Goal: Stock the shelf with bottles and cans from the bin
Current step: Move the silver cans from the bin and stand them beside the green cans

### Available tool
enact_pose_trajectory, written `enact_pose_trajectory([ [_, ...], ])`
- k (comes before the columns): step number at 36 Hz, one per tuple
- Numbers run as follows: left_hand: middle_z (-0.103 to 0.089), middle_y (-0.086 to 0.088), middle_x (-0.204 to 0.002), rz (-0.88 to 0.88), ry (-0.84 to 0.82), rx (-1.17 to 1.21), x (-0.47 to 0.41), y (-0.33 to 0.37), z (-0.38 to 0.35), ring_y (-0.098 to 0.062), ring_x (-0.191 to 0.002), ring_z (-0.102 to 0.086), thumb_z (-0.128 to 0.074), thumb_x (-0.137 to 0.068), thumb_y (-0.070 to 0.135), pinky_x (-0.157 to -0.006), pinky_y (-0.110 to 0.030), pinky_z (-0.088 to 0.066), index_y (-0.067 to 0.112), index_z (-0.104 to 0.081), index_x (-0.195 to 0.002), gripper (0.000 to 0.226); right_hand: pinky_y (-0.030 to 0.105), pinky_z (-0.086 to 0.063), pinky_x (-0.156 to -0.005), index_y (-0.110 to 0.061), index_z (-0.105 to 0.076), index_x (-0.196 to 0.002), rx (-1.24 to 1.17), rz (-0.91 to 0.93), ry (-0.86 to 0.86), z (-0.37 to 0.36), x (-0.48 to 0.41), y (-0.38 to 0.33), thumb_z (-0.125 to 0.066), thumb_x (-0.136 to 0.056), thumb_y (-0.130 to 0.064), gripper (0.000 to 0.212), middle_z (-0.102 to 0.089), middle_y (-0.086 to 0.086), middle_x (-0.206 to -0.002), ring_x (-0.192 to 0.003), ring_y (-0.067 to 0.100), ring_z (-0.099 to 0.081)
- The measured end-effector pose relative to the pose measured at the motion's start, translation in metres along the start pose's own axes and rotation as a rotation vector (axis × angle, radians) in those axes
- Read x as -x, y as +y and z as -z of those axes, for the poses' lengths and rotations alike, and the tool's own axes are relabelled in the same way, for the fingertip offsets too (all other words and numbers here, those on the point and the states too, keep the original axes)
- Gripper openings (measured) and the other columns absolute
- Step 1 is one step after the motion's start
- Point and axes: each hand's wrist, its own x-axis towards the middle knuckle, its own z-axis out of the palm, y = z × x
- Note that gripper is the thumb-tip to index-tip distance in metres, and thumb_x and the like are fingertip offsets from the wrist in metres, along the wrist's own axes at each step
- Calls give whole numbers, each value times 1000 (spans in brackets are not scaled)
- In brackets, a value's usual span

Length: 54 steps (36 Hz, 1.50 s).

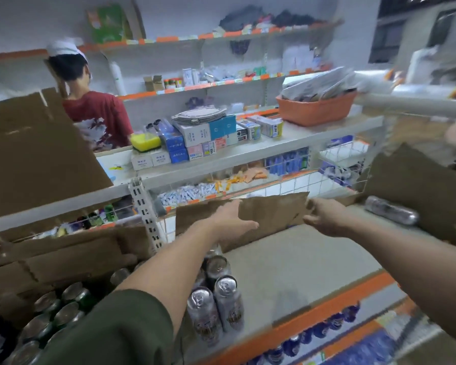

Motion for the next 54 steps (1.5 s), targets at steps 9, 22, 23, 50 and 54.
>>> enact_pose_trajectory([
  [9, -41, -3, -158, -261, -117, -61, -81, 122, -90, -23, -142, -43, -70, -90, 49, -115, -41, -39, 21, -32, -156, 82, 36, -45, -96, -11, -46, -133, 54, -287, -13, 27, 24, 147, -60, -92, -43, 54, -58, 11, -134, -122, 30, -54],
  [22, -44, -1, -157, -177, -285, -138, -293, 238, -215, -23, -140, -45, -62, -90, 57, -109, -28, -35, 22, -31, -159, 83, 39, -48, -84, -16, -41, -117, 19, -350, -107, 2, -120, 357, -59, -87, -39, 42, -54, 15, -124, -112, 35, -56],
  [23, -46, 1, -155, -164, -280, -133, -309, 243, -225, -24, -137, -48, -61, -84, 63, -111, -32, -37, 27, -32, -157, 87, 40, -49, -88, -16, -40, -125, 12, -349, -111, 1, -133, 369, -59, -87, -40, 49, -53, 16, -126, -114, 36, -55],
  [50, -52, 2, -148, -96, -358, -227, -365, 225, -233, -24, -125, -58, -90, -66, 35, -104, -44, -50, 40, -29, -153, 106, 23, -39, -39, -16, -60, -75, -258, -148, -540, -6, -223, 323, -76, -74, -50, 37, -56, 4, -57, -39, 17, -48],
  [54, -56, 10, -138, -85, -342, -209, -331, 182, -201, -19, -120, -59, -87, -57, 50, -95, -39, -54, 42, -45, -137, 90, 27, -52, -45, -18, -68, -81, -237, 25, -356, 13, -216, 246, -69, -62, -74, 59, -70, 4, -72, -56, 16, -66],
])
